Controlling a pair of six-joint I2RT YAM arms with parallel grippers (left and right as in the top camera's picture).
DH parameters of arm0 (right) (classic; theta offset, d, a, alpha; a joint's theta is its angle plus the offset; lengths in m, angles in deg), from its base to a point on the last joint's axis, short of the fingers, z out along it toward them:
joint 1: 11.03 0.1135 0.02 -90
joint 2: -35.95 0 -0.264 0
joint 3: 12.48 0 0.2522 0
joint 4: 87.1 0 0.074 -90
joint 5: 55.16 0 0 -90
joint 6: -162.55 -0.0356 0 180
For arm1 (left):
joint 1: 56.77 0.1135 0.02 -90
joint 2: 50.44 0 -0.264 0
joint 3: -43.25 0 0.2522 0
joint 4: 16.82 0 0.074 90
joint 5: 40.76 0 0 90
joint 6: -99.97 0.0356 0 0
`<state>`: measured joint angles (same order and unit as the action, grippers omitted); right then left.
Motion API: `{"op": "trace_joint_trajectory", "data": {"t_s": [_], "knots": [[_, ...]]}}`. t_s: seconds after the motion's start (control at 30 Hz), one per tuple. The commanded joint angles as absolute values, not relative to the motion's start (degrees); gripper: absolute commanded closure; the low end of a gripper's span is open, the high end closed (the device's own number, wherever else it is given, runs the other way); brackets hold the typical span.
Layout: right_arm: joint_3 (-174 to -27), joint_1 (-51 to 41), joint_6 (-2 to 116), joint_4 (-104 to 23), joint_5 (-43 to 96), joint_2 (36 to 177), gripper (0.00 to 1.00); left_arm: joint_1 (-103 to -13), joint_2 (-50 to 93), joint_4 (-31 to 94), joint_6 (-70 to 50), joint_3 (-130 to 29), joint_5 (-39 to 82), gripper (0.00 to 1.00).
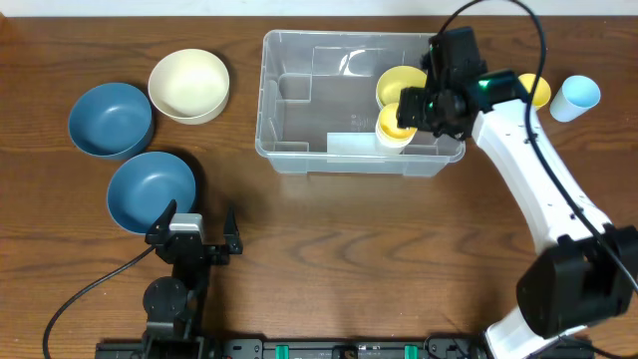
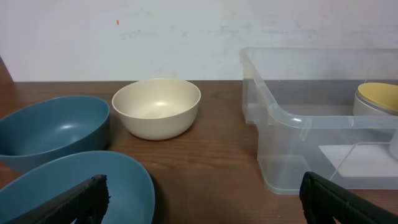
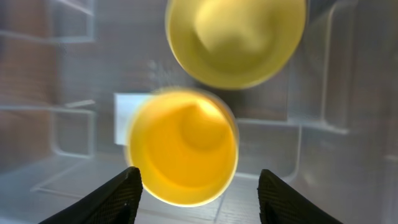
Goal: Pack container
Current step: 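Stack the yellow cup onto the pink cup and release, then grasp the second yellow cup with the right gripper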
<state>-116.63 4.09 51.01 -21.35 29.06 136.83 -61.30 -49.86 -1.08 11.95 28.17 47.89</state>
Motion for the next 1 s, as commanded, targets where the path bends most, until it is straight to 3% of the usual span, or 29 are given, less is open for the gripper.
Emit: {"op": "trace_joint_trajectory", "data": {"t_s": [0.0,0.17,0.5,0.97], "knots": [[-120.34,2.78,51.56,-21.06,30.61,131.32,0.36,-61.02,-50.21,1.02,12.74,29.26,48.55,0.02],[-120.50,-3.91,50.29,-21.09,36.62,129.26,0.35,-61.02,-50.21,1.04,12.74,29.26,48.55,0.02],[-120.21,-20.11,48.13,-23.45,37.91,133.85,0.42,-61.02,-50.21,1.02,12.74,29.26,48.55,0.02],[-120.21,-27.63,46.22,-28.34,38.93,147.08,0.43,-61.02,-50.21,1.02,12.74,29.26,48.53,0.02]]}}
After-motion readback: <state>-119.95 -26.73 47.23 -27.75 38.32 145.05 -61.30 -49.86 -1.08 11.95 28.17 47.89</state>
